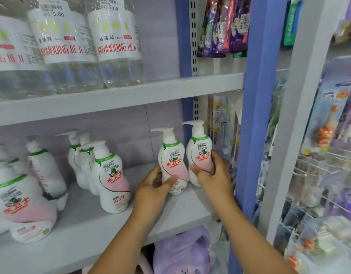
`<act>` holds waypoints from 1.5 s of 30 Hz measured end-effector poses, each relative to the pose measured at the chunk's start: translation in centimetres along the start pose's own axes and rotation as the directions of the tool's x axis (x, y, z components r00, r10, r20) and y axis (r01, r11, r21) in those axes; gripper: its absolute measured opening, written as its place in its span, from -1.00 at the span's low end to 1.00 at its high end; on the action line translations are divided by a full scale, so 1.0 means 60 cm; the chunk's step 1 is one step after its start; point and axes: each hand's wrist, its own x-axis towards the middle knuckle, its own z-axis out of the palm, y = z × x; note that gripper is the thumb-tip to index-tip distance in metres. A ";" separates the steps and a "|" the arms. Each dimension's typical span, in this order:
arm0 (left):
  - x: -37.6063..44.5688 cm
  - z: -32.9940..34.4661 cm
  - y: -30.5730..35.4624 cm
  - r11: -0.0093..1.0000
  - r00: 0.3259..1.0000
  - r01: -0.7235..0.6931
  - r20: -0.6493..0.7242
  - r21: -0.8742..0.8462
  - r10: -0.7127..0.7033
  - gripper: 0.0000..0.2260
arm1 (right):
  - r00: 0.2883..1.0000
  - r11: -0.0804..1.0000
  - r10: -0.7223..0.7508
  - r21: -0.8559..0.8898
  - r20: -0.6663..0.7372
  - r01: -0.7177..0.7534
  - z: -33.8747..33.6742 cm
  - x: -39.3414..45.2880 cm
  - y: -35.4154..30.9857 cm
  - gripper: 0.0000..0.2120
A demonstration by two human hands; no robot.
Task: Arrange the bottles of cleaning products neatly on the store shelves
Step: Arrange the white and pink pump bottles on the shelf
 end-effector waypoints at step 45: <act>-0.113 -0.119 -0.017 0.982 0.982 -0.190 -0.022 0.026 0.190 -0.61 | 0.986 0.992 -0.099 -0.097 -0.131 0.087 -0.003 -0.161 -0.056 -0.49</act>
